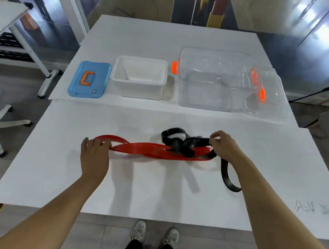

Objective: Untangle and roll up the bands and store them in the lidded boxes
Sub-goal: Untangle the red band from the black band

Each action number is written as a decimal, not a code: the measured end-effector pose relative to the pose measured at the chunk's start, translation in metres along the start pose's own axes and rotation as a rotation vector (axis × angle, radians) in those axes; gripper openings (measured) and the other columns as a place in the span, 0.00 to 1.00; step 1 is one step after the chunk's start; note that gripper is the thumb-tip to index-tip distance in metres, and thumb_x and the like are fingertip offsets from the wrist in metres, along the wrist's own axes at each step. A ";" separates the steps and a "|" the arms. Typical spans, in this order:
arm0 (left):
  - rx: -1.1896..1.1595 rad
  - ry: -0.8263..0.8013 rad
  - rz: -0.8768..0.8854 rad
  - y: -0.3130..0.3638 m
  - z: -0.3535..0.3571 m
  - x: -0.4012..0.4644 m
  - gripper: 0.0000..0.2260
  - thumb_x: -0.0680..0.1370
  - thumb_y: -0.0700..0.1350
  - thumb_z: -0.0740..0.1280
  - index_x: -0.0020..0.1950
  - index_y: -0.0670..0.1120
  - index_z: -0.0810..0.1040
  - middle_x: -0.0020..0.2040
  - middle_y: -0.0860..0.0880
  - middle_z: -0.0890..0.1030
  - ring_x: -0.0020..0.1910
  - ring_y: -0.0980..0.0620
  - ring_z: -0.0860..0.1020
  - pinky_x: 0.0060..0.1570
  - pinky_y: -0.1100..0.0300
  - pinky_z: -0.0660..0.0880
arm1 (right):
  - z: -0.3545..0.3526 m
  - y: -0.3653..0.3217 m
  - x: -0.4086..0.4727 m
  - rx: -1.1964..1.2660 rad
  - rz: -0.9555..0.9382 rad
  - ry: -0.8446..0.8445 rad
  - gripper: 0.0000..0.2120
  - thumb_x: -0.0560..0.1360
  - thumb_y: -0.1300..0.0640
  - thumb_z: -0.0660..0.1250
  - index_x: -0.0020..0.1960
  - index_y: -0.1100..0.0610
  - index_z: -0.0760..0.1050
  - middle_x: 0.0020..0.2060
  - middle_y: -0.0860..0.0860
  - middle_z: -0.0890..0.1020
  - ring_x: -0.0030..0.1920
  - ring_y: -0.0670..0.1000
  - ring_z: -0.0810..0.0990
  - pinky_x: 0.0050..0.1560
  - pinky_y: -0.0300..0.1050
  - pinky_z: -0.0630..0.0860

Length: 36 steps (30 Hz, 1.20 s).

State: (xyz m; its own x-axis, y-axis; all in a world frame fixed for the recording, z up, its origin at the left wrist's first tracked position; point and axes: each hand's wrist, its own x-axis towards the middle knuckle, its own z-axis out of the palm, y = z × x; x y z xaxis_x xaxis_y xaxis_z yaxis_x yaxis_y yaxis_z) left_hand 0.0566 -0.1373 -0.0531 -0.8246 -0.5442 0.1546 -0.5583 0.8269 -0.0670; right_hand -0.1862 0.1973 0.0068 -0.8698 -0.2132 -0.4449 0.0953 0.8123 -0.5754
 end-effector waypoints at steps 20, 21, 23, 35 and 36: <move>-0.388 -0.533 0.264 0.139 0.018 -0.014 0.35 0.80 0.49 0.65 0.83 0.55 0.51 0.80 0.47 0.63 0.72 0.39 0.68 0.69 0.46 0.67 | 0.075 0.085 -0.026 -0.532 -0.245 0.154 0.37 0.76 0.68 0.64 0.81 0.46 0.63 0.66 0.55 0.76 0.59 0.60 0.78 0.64 0.55 0.69; -0.391 -0.541 0.270 0.146 0.021 -0.012 0.37 0.80 0.49 0.66 0.83 0.57 0.48 0.82 0.47 0.58 0.73 0.39 0.67 0.69 0.45 0.67 | 0.079 0.088 -0.029 -0.532 -0.290 0.190 0.39 0.74 0.69 0.66 0.80 0.46 0.65 0.62 0.55 0.79 0.57 0.61 0.80 0.62 0.56 0.70; -0.371 -0.552 0.297 0.160 0.024 -0.006 0.41 0.78 0.45 0.67 0.82 0.60 0.44 0.84 0.47 0.52 0.75 0.38 0.65 0.68 0.42 0.68 | 0.084 0.096 -0.033 -0.543 -0.321 0.238 0.44 0.69 0.72 0.68 0.80 0.46 0.65 0.63 0.57 0.79 0.59 0.62 0.80 0.65 0.58 0.71; -0.183 -0.299 0.503 0.184 0.036 -0.001 0.07 0.71 0.40 0.75 0.44 0.48 0.79 0.43 0.50 0.84 0.48 0.43 0.82 0.52 0.48 0.74 | 0.101 0.111 -0.036 -0.578 -0.332 0.085 0.17 0.75 0.61 0.71 0.62 0.49 0.82 0.65 0.55 0.78 0.62 0.61 0.78 0.65 0.58 0.70; -0.176 -0.299 0.493 0.183 0.035 -0.003 0.06 0.72 0.40 0.73 0.44 0.48 0.78 0.39 0.50 0.83 0.44 0.43 0.81 0.51 0.49 0.73 | 0.103 0.111 -0.035 -0.569 -0.326 0.081 0.13 0.77 0.61 0.69 0.60 0.51 0.83 0.62 0.54 0.79 0.59 0.60 0.79 0.63 0.57 0.71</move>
State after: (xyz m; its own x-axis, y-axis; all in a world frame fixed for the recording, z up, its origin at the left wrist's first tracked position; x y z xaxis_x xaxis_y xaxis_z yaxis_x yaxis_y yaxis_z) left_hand -0.0465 0.0109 -0.1001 -0.9865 -0.0857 -0.1392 -0.1012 0.9889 0.1084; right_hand -0.0957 0.2391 -0.1120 -0.8464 -0.4734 -0.2439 -0.4306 0.8779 -0.2095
